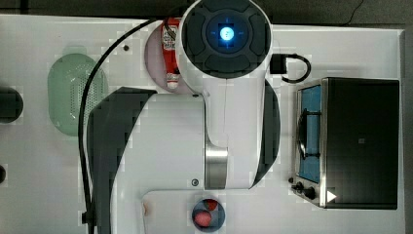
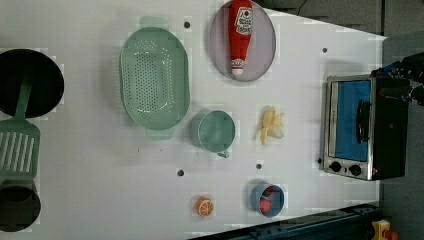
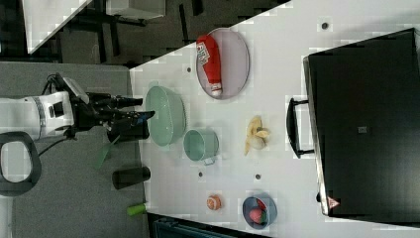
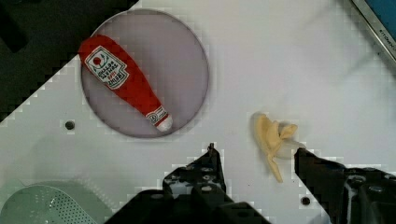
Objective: Pick Banana and place it in mug.
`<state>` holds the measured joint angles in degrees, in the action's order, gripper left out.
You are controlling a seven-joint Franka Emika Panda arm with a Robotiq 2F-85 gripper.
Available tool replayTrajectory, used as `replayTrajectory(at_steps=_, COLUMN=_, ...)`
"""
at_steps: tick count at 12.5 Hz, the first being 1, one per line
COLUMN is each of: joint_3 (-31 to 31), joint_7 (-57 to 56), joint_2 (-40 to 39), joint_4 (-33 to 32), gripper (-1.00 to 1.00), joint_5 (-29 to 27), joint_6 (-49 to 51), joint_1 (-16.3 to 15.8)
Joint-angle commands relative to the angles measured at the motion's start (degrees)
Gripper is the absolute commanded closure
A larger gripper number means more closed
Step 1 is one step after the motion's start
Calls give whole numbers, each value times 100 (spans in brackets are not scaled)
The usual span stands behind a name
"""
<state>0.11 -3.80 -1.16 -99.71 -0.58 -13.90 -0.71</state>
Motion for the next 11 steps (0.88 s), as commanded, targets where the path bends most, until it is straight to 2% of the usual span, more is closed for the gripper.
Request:
replayTrajectory(at_steps=1, joint_3=-132, joint_7=431, joint_2=1825, joint_4=-1869, gripper=-58, joint_5=215, joint_6=231, joint_1=215)
replayTrajectory(at_steps=3, joint_3=-119, joint_7=409, joint_2=1811, joint_4=-1874, gripper=-100, joint_5=215, joint_6=192, joint_1=212)
replayTrajectory(at_steps=5, joint_3=-98, joint_7=30, joint_2=1719, joint_4=-1918, gripper=-100, joint_5=215, joint_6=134, joint_1=207)
replayTrajectory(at_steps=11, joint_3=-95, joint_7=-2321, joint_2=849, joint_4=-2268, gripper=-100, joint_5=215, joint_6=-666, joint_1=208)
